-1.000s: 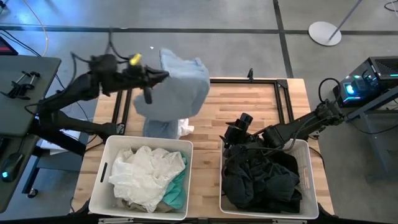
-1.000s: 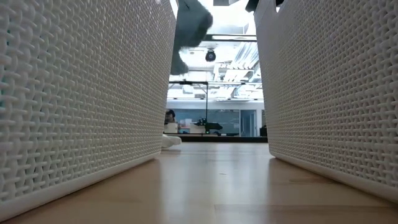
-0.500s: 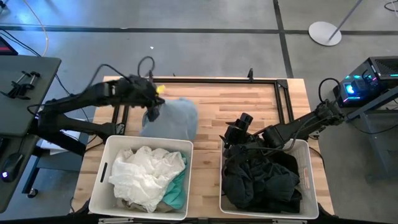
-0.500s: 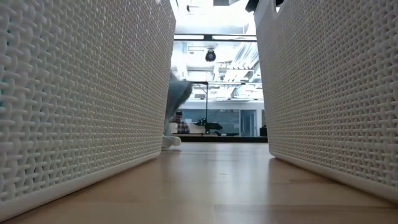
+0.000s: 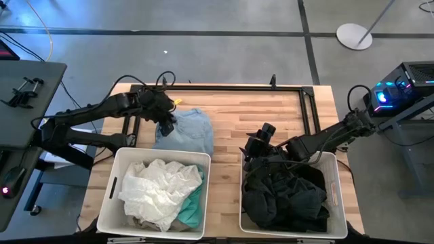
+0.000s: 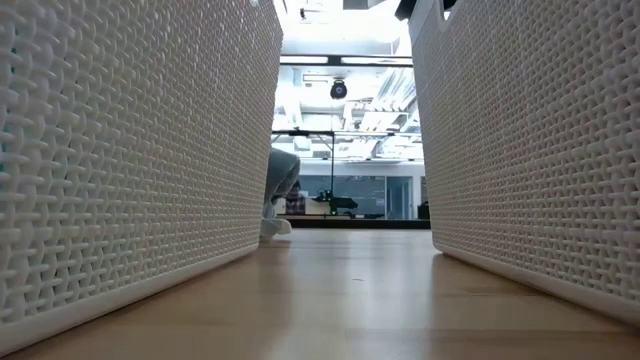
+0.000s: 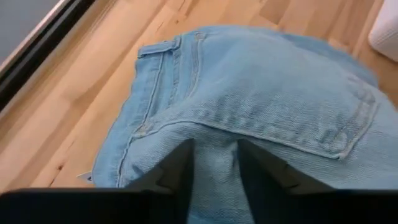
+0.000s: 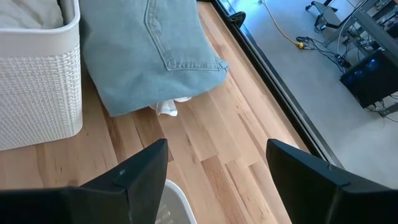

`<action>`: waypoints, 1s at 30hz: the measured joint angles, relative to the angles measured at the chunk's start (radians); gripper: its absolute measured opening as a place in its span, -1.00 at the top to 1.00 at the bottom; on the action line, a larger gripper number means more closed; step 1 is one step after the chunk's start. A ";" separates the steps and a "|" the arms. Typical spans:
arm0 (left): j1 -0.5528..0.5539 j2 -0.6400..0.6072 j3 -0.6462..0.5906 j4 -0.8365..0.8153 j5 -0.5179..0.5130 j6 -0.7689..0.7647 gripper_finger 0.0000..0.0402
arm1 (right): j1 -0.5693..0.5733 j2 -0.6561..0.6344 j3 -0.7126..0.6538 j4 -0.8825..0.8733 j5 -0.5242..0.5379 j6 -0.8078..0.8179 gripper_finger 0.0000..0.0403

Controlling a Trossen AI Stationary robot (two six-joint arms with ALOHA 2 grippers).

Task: Sort clothes
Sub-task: Put the blue pants into the left white laundry bin

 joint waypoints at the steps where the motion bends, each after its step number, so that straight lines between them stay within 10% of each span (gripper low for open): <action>1: 0.006 0.000 0.007 -0.004 0.021 0.000 0.31 | 0.000 0.000 0.000 0.000 0.000 0.000 -0.29; 12: 0.012 0.000 0.015 -0.106 0.134 0.024 -0.57 | -0.004 0.000 0.000 0.001 -0.001 0.003 -0.29; 23: -0.044 0.000 0.014 -0.387 -0.038 0.465 -0.62 | -0.026 0.000 0.000 0.001 -0.003 0.008 -0.29; 30: -0.072 0.000 -0.035 -0.367 0.042 0.683 -0.62 | -0.046 0.000 0.000 0.001 -0.012 0.008 -0.29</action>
